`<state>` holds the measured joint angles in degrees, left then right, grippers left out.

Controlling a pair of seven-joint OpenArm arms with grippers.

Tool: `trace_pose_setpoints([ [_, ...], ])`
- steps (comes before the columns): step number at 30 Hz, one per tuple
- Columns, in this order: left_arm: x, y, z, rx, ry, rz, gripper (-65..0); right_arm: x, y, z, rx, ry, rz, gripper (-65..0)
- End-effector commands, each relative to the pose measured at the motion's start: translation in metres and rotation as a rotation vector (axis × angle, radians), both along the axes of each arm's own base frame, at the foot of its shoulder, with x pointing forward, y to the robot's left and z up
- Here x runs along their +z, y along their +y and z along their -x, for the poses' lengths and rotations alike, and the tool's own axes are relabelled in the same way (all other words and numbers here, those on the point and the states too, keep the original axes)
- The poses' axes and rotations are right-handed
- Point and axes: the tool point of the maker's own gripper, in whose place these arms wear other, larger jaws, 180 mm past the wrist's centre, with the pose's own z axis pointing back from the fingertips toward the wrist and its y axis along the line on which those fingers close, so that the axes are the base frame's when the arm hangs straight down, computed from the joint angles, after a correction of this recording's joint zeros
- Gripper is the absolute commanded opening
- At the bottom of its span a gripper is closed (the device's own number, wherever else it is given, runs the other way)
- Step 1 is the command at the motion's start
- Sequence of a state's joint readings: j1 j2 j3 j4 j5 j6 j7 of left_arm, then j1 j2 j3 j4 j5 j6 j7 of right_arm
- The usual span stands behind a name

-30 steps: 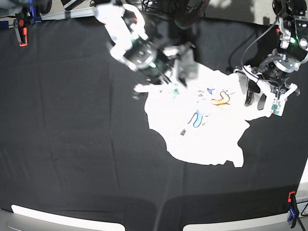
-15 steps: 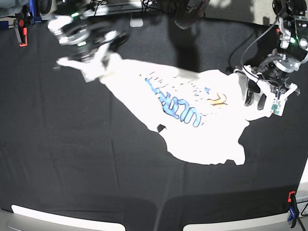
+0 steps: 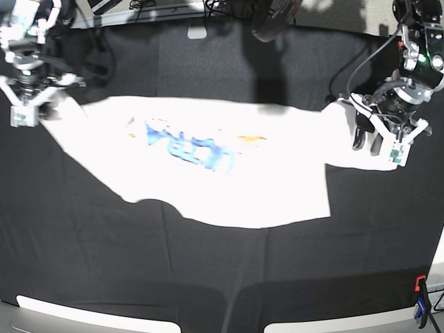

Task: Layout the t-shirt on the table in an organized manner, then fold the t-shirt properly
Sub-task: 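Lift and drag the shirt with the right gripper, spreading it out, then hold the shirt edge with the left gripper and pull it outward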

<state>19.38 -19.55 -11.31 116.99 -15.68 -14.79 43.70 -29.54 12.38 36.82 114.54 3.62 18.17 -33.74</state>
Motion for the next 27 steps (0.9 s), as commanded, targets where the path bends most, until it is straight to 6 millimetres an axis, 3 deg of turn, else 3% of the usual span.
trace_pose_setpoints([
  [1, 0.012, 0.000, -0.006, -0.002, -0.047, 0.004, -43.5, 0.019, -0.012, -0.002, -0.017, -0.050, 0.042, -65.0],
  [7, 0.012, 0.000, -0.006, -0.002, -0.047, 0.004, -43.5, 0.046, -0.061, 0.024, -0.162, -0.086, 0.124, -65.0],
  [11, 0.012, 0.000, -0.006, -0.002, -0.047, 0.004, -43.5, 0.059, -0.080, 0.038, -0.227, -0.110, 0.150, -65.0],
  [14, 0.012, 0.000, -0.006, -0.002, -0.044, 0.012, -43.5, 0.061, -0.080, 0.039, -0.238, -0.143, 0.112, -65.0],
  [18, 0.007, -0.017, 0.002, -0.026, 0.028, 0.142, -43.5, 0.060, -0.076, 0.038, -0.236, -0.167, 0.094, -45.7],
  [20, 0.013, -0.029, 0.003, -0.043, 0.022, 0.236, -43.5, 0.060, -0.075, 0.038, -0.235, -0.171, 0.094, -41.2],
  [23, 0.022, -0.028, -0.010, -0.038, -0.033, 0.262, -43.5, 0.060, -0.075, 0.037, -0.234, -0.174, 0.088, -41.1],
  [27, 0.004, -0.029, -0.016, -0.044, 0.097, 0.294, -43.5, 0.061, -0.067, 0.031, -0.220, -0.222, 0.010, -41.1],
])
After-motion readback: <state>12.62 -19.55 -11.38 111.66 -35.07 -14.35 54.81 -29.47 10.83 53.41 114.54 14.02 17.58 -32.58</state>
